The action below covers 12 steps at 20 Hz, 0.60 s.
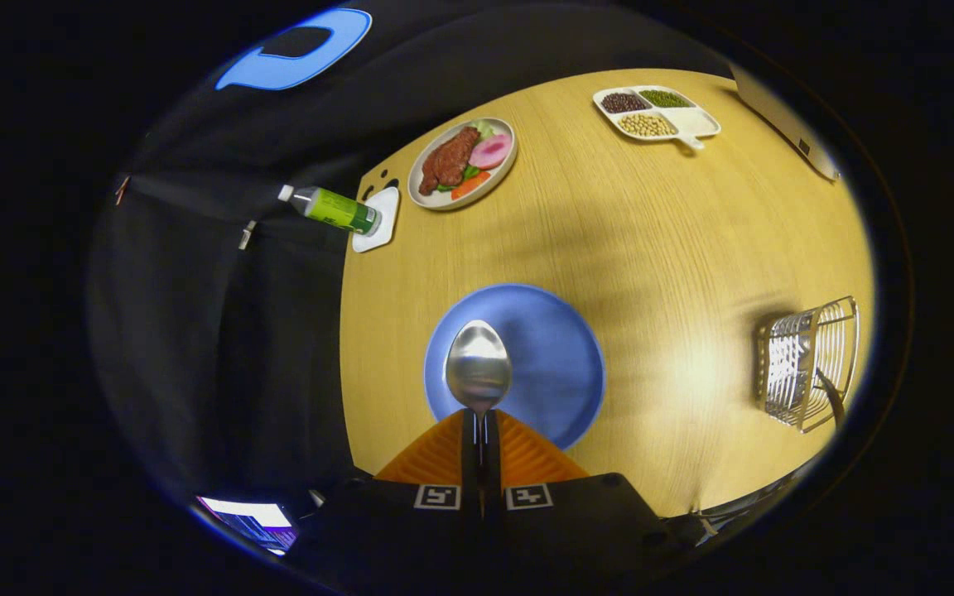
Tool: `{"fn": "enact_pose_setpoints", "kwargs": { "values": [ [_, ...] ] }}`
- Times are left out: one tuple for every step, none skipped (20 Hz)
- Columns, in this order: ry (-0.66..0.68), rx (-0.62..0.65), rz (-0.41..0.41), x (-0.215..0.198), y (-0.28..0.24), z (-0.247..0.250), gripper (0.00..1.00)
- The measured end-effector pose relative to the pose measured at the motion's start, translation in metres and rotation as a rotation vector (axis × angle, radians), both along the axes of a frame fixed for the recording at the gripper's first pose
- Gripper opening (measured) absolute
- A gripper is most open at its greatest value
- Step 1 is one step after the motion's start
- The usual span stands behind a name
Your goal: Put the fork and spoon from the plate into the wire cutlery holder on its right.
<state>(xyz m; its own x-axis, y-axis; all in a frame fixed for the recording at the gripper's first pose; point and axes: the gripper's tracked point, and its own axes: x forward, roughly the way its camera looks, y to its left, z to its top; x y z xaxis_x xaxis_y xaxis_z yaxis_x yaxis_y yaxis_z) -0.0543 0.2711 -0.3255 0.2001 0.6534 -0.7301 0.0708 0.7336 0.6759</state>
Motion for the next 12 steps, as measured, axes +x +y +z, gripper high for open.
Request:
{"fn": "enact_pose_setpoints", "kwargs": {
  "values": [
    [-0.027, -0.001, 0.003, 0.002, -0.012, 0.010, 0.05],
    [-0.052, -0.004, 0.005, 0.004, -0.024, 0.018, 0.05],
    [-0.077, -0.008, 0.002, 0.005, -0.039, 0.028, 0.05],
    [-0.092, -0.009, -0.006, 0.007, -0.050, 0.034, 0.05],
    [-0.104, -0.010, -0.016, 0.008, -0.063, 0.039, 0.05],
    [-0.112, -0.012, -0.026, 0.009, -0.076, 0.043, 0.05],
    [-0.117, -0.016, -0.036, 0.009, -0.091, 0.046, 0.05],
    [-0.119, -0.026, -0.044, 0.009, -0.106, 0.047, 0.05],
    [-0.119, -0.046, -0.047, 0.007, -0.122, 0.044, 0.05],
    [-0.120, -0.073, -0.046, 0.005, -0.137, 0.040, 0.05],
    [-0.112, -0.100, -0.043, 0.004, -0.154, 0.033, 0.05],
    [-0.101, -0.123, -0.040, 0.000, -0.170, 0.029, 0.05]
  ]
}}
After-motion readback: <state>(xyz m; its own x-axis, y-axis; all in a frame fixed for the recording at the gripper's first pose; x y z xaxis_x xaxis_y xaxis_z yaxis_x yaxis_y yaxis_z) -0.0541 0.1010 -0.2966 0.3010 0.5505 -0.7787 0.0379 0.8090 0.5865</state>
